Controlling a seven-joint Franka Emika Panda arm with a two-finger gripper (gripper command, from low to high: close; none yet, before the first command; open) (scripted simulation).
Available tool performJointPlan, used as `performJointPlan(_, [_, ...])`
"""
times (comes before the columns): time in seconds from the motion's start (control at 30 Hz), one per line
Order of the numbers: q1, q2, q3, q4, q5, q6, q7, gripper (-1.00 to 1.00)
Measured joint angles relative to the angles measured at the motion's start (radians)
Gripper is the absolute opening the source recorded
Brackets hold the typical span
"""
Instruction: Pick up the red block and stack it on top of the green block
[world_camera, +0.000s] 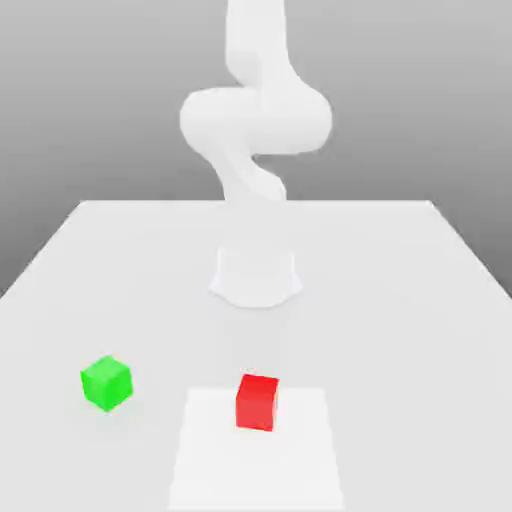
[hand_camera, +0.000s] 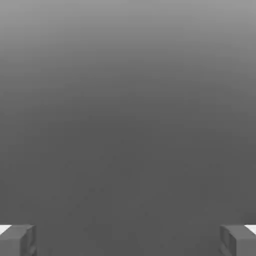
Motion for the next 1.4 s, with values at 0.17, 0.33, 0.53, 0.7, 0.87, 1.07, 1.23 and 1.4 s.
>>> performJointPlan(0.17, [-0.016, 0.172, 0.019, -0.135, -0.008, 0.119, 0.05, 0.0])
performJointPlan(0.33, [-0.029, 0.344, 0.032, -0.268, -0.012, 0.236, 0.096, 0.0])
performJointPlan(0.53, [-0.037, 0.579, 0.04, -0.442, -0.002, 0.396, 0.148, 0.0])
performJointPlan(0.7, [-0.033, 0.787, 0.034, -0.487, -0.006, 0.556, 0.173, 0.0])
performJointPlan(0.87, [-0.015, 0.927, 0.01, -0.469, -0.029, 0.676, 0.189, -1.0])
performJointPlan(1.07, [-0.016, 0.932, 0.011, -0.469, -0.033, 0.681, 0.193, -1.0])
performJointPlan(1.23, [-0.023, 0.776, 0.026, -0.491, -0.003, 0.547, 0.172, -1.0])
performJointPlan(1.4, [-0.112, 0.661, -0.019, -0.497, -0.005, 0.437, 0.25, -1.0])
